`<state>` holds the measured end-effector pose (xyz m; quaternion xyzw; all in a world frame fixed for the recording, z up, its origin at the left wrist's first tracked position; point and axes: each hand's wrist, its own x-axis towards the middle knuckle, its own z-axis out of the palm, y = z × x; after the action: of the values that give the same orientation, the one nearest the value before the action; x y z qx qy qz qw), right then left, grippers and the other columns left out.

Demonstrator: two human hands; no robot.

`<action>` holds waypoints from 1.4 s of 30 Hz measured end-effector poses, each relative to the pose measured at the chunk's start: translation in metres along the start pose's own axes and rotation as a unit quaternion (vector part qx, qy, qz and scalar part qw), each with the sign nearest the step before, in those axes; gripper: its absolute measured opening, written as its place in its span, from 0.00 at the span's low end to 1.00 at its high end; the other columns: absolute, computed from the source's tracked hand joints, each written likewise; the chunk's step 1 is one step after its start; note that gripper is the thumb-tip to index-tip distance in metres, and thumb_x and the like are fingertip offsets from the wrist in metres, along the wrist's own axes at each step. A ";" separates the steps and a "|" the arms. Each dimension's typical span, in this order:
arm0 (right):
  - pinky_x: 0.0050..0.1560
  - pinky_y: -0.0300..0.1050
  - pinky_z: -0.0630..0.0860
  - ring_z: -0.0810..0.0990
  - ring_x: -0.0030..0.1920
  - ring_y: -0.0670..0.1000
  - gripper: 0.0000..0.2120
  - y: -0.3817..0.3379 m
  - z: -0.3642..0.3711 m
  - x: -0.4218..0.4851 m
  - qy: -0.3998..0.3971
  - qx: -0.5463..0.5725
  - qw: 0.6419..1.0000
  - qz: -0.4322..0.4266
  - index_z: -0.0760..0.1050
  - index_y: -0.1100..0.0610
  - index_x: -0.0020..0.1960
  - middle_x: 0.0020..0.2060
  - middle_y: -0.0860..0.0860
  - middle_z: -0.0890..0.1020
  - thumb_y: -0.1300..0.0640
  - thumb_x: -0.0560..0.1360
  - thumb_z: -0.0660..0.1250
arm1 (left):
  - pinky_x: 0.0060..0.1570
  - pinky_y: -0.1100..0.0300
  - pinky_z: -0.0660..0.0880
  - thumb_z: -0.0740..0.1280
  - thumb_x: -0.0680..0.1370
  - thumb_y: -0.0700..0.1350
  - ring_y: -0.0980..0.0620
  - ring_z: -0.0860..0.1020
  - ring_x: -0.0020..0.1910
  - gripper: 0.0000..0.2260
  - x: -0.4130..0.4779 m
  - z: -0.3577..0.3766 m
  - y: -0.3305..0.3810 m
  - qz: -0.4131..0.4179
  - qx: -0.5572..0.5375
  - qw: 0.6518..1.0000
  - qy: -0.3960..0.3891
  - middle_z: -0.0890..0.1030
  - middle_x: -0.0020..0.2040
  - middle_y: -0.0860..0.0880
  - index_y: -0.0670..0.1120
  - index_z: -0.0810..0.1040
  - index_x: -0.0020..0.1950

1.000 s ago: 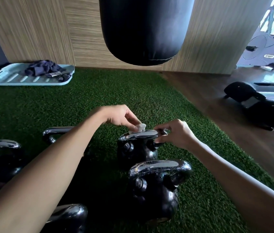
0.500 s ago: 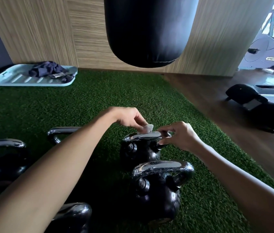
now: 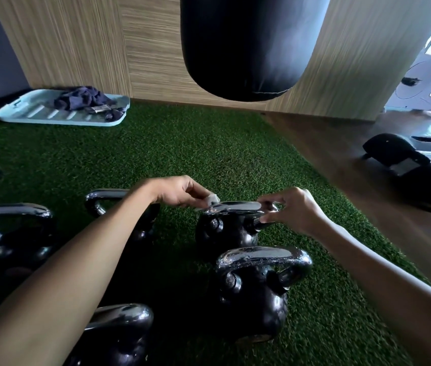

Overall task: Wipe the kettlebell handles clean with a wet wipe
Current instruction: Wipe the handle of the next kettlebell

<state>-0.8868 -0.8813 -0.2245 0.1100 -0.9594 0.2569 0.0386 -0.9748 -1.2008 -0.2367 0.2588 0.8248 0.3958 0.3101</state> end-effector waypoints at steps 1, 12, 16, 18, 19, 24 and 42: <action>0.38 0.20 0.69 0.76 0.43 0.30 0.22 0.001 0.000 0.000 0.001 0.000 1.000 0.001 0.83 0.51 0.60 0.50 0.43 0.85 0.55 0.67 0.81 | 0.60 0.51 0.74 0.77 0.70 0.61 0.48 0.79 0.55 0.23 0.003 -0.001 -0.002 0.002 0.011 1.000 -0.004 0.84 0.61 0.53 0.60 0.82 0.64; 0.35 0.25 0.68 0.73 0.40 0.29 0.25 0.008 0.001 0.004 -0.016 0.017 1.000 0.015 0.82 0.51 0.62 0.55 0.46 0.85 0.54 0.66 0.81 | 0.61 0.55 0.71 0.75 0.77 0.48 0.52 0.78 0.57 0.16 0.006 0.002 -0.010 -0.027 0.025 0.999 -0.001 0.85 0.59 0.57 0.60 0.82 0.63; 0.32 0.25 0.67 0.72 0.36 0.27 0.25 0.005 0.000 0.003 -0.009 0.005 1.000 0.013 0.82 0.50 0.63 0.54 0.48 0.86 0.54 0.66 0.81 | 0.57 0.65 0.71 0.72 0.78 0.48 0.65 0.80 0.50 0.13 0.009 0.020 -0.012 -0.055 0.043 0.997 -0.031 0.84 0.60 0.59 0.61 0.83 0.60; 0.34 0.24 0.68 0.74 0.40 0.30 0.25 0.002 -0.002 0.003 -0.014 -0.014 1.000 0.012 0.82 0.50 0.62 0.54 0.47 0.86 0.54 0.66 0.81 | 0.65 0.56 0.71 0.74 0.74 0.56 0.57 0.81 0.55 0.12 0.012 0.028 -0.016 -0.050 0.061 0.997 -0.020 0.85 0.58 0.58 0.60 0.85 0.57; 0.36 0.23 0.69 0.77 0.41 0.33 0.25 0.000 -0.004 0.004 -0.017 -0.023 1.000 0.011 0.83 0.49 0.62 0.54 0.47 0.86 0.53 0.66 0.82 | 0.68 0.50 0.70 0.75 0.73 0.58 0.54 0.81 0.56 0.13 0.012 0.029 -0.016 -0.046 0.066 0.997 -0.012 0.85 0.57 0.59 0.60 0.86 0.56; 0.51 0.40 0.78 0.80 0.42 0.37 0.21 -0.009 -0.008 0.021 -0.024 -0.032 0.999 0.011 0.84 0.49 0.59 0.46 0.40 0.83 0.55 0.67 0.82 | 0.70 0.51 0.67 0.76 0.73 0.53 0.61 0.77 0.60 0.14 -0.003 0.012 -0.007 -0.021 0.004 0.987 0.156 0.81 0.55 0.68 0.61 0.84 0.58; 0.61 0.44 0.77 0.83 0.60 0.48 0.24 -0.072 -0.002 0.062 -0.064 0.302 0.951 0.013 0.80 0.56 0.67 0.60 0.49 0.85 0.55 0.72 0.78 | 0.22 0.74 0.61 0.76 0.74 0.40 0.64 0.69 0.19 0.20 -0.010 0.040 0.043 0.181 -0.112 0.912 0.352 0.84 0.36 0.59 0.44 0.81 0.65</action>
<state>-0.9308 -0.9528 -0.1794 0.1199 -0.8387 0.5277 -0.0616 -0.9321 -1.1644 -0.2187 0.2111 0.7699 0.6002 -0.0500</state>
